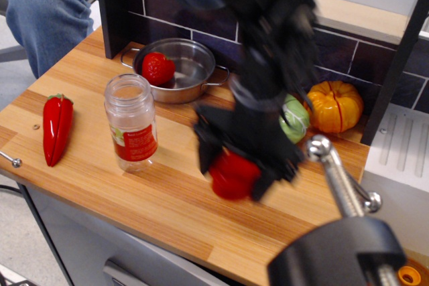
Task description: Put cap on container
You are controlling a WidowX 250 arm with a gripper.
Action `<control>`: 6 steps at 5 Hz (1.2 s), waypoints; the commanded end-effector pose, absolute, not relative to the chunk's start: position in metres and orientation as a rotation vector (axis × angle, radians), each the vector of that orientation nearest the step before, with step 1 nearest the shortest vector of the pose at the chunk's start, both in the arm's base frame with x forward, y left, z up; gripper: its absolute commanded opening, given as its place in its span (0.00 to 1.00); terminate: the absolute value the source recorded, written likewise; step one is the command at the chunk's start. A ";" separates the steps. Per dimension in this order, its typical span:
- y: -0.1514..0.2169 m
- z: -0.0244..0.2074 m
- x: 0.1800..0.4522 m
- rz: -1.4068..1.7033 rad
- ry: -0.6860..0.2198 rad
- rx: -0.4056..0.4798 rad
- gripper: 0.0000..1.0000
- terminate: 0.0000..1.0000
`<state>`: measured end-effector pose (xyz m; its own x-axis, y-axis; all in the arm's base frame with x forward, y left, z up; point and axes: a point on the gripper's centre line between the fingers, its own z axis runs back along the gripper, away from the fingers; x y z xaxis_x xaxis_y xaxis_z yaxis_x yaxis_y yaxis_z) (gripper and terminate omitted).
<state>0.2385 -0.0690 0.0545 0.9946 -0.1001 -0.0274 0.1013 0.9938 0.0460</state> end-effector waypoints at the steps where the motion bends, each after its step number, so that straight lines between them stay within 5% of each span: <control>1: -0.042 0.116 0.259 -0.161 -0.004 0.056 0.00 0.00; 4: 0.015 0.130 0.250 -0.314 0.045 0.113 0.00 0.00; 6: 0.024 0.118 0.253 -0.326 -0.013 0.134 0.00 0.00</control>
<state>0.2495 0.0247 0.1023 0.9491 -0.3126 -0.0372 0.3148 0.9403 0.1293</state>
